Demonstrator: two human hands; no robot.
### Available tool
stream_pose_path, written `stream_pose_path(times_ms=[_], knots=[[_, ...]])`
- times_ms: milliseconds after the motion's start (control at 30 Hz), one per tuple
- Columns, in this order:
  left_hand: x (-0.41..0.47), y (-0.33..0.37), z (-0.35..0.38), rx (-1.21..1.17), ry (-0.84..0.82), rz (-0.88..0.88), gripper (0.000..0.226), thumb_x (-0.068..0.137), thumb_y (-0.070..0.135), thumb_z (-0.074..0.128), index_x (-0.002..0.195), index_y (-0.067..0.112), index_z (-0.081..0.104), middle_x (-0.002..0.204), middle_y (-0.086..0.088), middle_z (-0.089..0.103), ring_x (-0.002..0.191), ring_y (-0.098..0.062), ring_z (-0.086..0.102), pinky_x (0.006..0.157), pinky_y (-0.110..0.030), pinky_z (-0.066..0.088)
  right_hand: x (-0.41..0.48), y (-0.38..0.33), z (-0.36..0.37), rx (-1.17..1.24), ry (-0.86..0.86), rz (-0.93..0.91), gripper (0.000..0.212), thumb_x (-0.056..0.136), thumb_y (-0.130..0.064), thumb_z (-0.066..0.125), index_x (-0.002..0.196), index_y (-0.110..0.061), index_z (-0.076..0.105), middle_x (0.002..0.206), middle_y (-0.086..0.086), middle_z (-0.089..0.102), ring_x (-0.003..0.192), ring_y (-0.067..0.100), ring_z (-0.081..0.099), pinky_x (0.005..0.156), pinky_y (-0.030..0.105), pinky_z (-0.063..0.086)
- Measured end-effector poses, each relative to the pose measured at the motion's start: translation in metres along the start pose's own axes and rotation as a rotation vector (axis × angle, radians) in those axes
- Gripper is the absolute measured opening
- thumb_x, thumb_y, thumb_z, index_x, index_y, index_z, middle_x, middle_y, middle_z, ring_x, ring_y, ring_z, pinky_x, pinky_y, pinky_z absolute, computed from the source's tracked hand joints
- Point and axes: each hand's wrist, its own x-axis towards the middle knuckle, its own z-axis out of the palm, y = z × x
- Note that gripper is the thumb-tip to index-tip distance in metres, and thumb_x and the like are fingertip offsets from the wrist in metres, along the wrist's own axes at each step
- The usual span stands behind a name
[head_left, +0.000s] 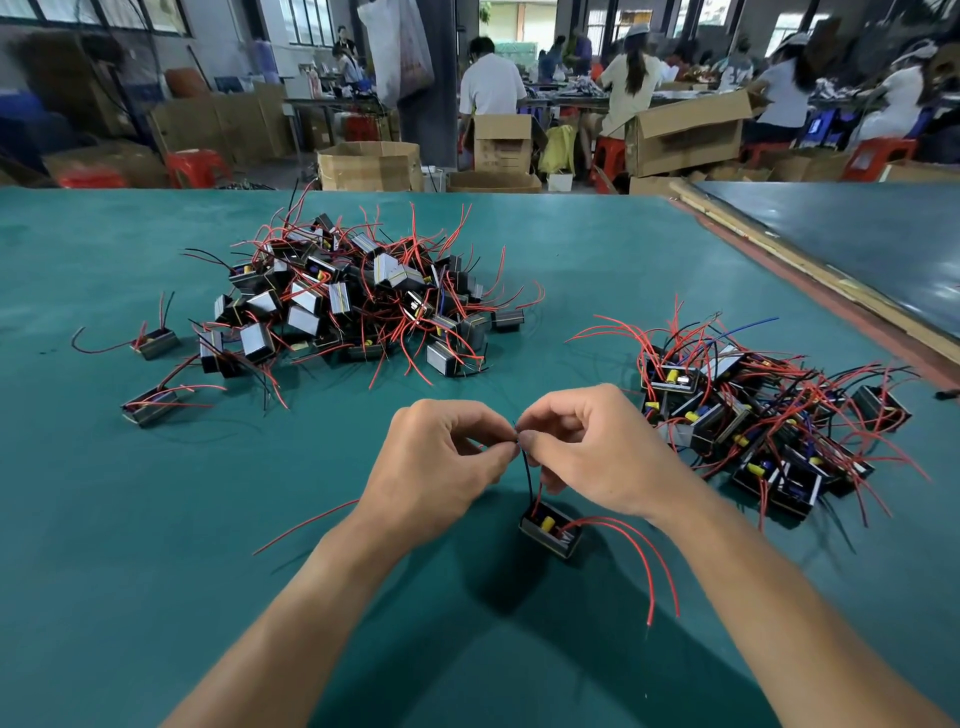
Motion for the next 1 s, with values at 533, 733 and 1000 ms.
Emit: stream_pose_path(times_ms=[533, 733, 1000], knots=[[0.0012, -0.0022, 0.0000, -0.027, 0.031, 0.010, 0.013, 0.082, 0.014, 0.075, 0.076, 0.026, 0.071, 0.069, 0.009, 0.071, 0.059, -0.020, 0.068, 0.057, -0.035, 0.056, 0.0004, -0.0009, -0.0006, -0.041, 0.002, -0.021, 0.016, 0.087, -0.013, 0.070, 0.072, -0.017, 0.068, 0.059, 0.000, 0.067, 0.048, 0.016, 0.064, 0.053, 0.026, 0.050], [0.0007, -0.0012, -0.0001, -0.042, -0.013, -0.004, 0.014, 0.081, 0.010, 0.074, 0.073, 0.022, 0.073, 0.063, 0.004, 0.071, 0.062, -0.026, 0.067, 0.058, -0.040, 0.054, -0.0002, -0.0019, -0.0004, -0.037, -0.003, -0.019, 0.017, 0.088, -0.013, 0.068, 0.071, -0.016, 0.069, 0.056, 0.004, 0.067, 0.047, 0.015, 0.063, 0.054, 0.029, 0.051], [-0.0013, -0.0027, 0.0005, -0.034, -0.081, -0.031, 0.008, 0.078, 0.020, 0.079, 0.072, 0.022, 0.074, 0.059, 0.004, 0.069, 0.050, -0.007, 0.053, 0.050, -0.029, 0.046, 0.0012, -0.0010, 0.0017, -0.055, 0.074, -0.054, 0.019, 0.083, -0.013, 0.074, 0.067, -0.022, 0.073, 0.055, -0.009, 0.064, 0.049, 0.003, 0.052, 0.053, 0.024, 0.043]])
